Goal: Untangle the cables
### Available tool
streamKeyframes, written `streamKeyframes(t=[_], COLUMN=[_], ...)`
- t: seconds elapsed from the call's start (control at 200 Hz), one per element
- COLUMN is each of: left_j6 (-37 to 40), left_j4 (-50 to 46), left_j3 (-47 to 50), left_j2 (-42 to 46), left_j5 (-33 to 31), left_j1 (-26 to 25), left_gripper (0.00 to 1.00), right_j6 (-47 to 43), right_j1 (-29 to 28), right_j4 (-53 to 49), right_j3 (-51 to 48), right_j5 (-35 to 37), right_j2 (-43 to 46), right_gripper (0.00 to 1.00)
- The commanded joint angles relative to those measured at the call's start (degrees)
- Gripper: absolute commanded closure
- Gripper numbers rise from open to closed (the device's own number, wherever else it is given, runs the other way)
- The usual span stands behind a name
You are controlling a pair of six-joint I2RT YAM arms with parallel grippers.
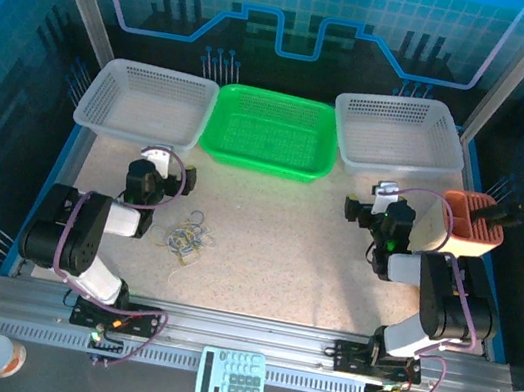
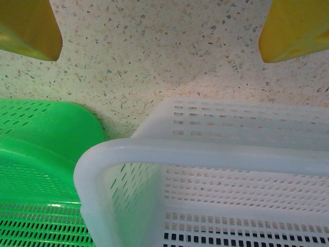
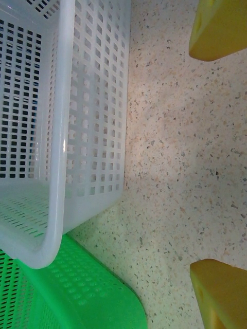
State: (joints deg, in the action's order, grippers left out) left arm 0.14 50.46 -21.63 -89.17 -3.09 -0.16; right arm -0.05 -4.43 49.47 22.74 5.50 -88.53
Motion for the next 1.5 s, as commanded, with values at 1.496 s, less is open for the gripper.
streamKeyframes(t=[1.496], left_j6=[-26.6], left_j4=[-67.0], left_j3=[-23.4], left_j2=[45.5], left_j5=[12.8], left_j1=[-0.5], left_gripper=[0.01], right_j6=[26.9], right_j1=[-17.5], right_j4=[-68.5], right_j3=[27.1], right_j5=[-9.9], right_j2=[36.0], right_gripper=[0.17])
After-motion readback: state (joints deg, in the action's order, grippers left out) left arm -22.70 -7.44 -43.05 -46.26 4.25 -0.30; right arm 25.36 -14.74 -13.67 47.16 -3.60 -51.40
